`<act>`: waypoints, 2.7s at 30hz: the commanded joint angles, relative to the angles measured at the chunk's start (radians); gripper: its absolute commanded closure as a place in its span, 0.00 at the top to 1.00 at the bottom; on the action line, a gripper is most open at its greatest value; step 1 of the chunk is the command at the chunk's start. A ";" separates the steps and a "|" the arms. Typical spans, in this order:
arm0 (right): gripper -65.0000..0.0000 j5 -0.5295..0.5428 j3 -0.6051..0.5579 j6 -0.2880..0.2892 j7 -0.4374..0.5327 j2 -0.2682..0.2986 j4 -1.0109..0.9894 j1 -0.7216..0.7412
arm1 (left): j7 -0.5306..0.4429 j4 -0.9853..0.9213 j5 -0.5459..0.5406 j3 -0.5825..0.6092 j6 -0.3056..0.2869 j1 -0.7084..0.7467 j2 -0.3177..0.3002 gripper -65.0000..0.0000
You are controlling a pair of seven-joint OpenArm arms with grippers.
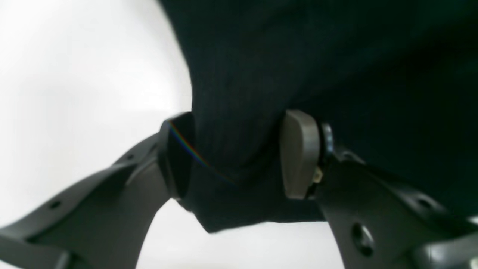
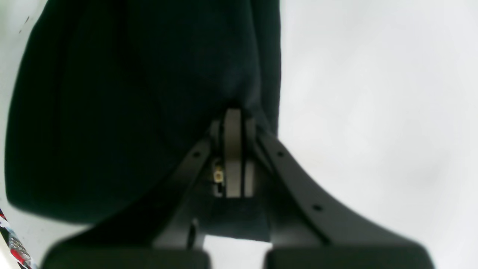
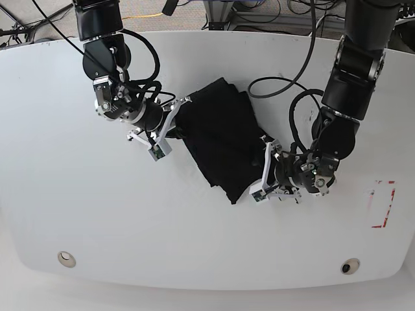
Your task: Fold the T-shirt properly
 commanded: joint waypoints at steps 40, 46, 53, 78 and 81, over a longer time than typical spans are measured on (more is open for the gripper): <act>0.00 0.002 -0.089 -0.004 0.012 -0.141 0.045 -0.075 | 0.078 0.674 -0.005 -0.355 0.177 0.455 0.121 0.53; 0.00 0.003 0.003 -0.004 0.012 -0.095 0.133 -0.116 | 0.041 0.674 -0.003 -0.365 0.404 0.455 0.194 0.60; 0.00 0.007 0.159 -0.001 0.007 -0.075 0.156 -0.146 | -0.088 0.574 0.109 -0.258 0.571 0.455 0.250 0.66; 0.00 0.010 0.440 0.007 -0.033 -0.043 0.210 -0.205 | -0.409 0.156 0.323 -0.491 0.417 0.544 0.083 0.66; 0.00 0.010 0.454 0.007 -0.033 -0.034 0.210 -0.215 | -0.409 0.142 0.331 -0.589 0.318 0.556 0.028 0.66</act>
